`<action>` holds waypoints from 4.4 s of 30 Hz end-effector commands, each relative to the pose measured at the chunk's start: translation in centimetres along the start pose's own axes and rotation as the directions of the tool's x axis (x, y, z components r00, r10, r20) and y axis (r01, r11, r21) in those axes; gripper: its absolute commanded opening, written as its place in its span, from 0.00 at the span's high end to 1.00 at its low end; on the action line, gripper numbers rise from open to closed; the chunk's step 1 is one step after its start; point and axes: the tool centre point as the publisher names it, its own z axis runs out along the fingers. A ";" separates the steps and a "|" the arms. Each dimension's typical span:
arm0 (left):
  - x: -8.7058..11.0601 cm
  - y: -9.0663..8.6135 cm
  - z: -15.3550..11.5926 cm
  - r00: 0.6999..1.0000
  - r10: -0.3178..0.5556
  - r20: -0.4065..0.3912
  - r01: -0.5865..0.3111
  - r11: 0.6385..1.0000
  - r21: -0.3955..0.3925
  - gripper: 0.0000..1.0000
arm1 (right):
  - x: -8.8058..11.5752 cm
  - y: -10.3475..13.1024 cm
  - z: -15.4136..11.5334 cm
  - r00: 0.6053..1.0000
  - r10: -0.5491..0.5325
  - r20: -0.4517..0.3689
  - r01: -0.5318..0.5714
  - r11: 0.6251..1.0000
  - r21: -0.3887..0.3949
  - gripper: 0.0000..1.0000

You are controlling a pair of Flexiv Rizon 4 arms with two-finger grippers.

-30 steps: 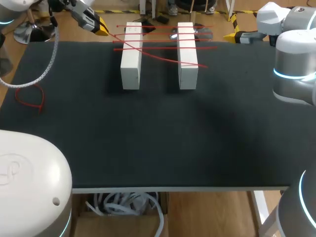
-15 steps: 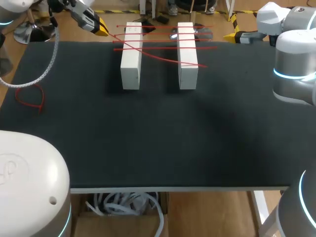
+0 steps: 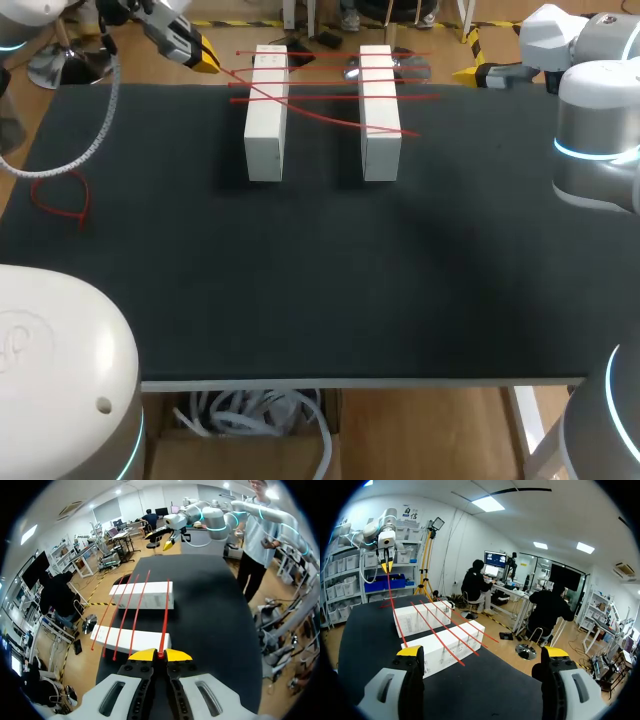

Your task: Grab the tape and strap the tape.

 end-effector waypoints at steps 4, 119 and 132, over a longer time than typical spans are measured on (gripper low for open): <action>0.0 -0.1 -0.1 1.000 -0.001 -0.001 0.001 1.000 -0.005 1.00 | 0.0 0.0 0.0 1.000 0.000 0.000 0.000 1.000 0.000 0.00; 4.3 -9.5 -3.9 0.988 -0.153 -0.013 0.106 0.616 0.781 1.00 | 0.0 0.0 0.0 1.000 0.000 0.000 0.000 1.000 0.000 0.00; 6.0 -9.3 -5.8 0.987 -0.154 -0.044 0.114 0.481 0.869 1.00 | 0.0 0.0 0.0 1.000 0.000 0.000 0.000 1.000 0.000 0.00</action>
